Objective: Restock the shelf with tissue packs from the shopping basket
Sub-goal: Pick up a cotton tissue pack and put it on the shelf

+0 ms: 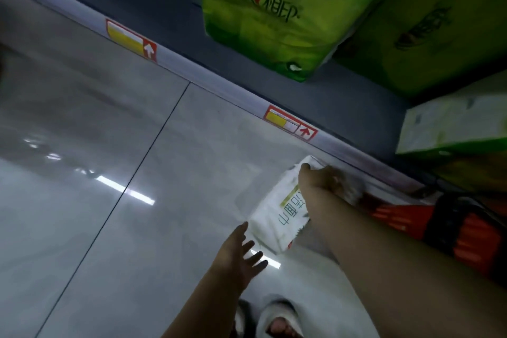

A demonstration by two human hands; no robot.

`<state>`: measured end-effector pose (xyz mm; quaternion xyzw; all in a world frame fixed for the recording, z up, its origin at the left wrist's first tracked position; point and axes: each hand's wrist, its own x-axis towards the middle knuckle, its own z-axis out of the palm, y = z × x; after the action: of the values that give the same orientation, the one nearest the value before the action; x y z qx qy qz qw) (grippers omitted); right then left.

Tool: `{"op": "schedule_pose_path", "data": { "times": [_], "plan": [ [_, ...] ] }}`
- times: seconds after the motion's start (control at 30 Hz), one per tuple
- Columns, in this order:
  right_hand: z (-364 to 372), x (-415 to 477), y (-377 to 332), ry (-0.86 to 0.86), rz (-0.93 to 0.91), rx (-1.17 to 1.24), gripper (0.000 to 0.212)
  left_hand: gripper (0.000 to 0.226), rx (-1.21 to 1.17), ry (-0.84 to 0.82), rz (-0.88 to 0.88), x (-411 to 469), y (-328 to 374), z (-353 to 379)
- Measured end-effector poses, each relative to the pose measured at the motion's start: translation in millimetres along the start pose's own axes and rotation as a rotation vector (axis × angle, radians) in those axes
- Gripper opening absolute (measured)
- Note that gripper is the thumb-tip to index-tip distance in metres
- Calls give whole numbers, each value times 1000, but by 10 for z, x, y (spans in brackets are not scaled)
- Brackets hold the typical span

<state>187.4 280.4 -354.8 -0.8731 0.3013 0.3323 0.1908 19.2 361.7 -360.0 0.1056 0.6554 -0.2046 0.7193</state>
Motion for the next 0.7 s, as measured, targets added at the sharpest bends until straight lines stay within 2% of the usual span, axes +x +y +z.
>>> {"op": "schedule_pose_path", "data": {
  "times": [0.13,0.37,0.57,0.7],
  "plan": [
    [47,167,55,100,-39,-95,66,44,18,-118,48,116,-106,-30],
    [111,135,1,100,-178,-221,54,49,-117,-142,25,156,-214,-14],
    [46,-40,-190,101,-280,-357,55,46,-274,-58,-20,-51,-248,-79],
    [-35,-286,-373,111,-277,-326,54,54,-251,19,9,-282,-176,-165]
  ]
}}
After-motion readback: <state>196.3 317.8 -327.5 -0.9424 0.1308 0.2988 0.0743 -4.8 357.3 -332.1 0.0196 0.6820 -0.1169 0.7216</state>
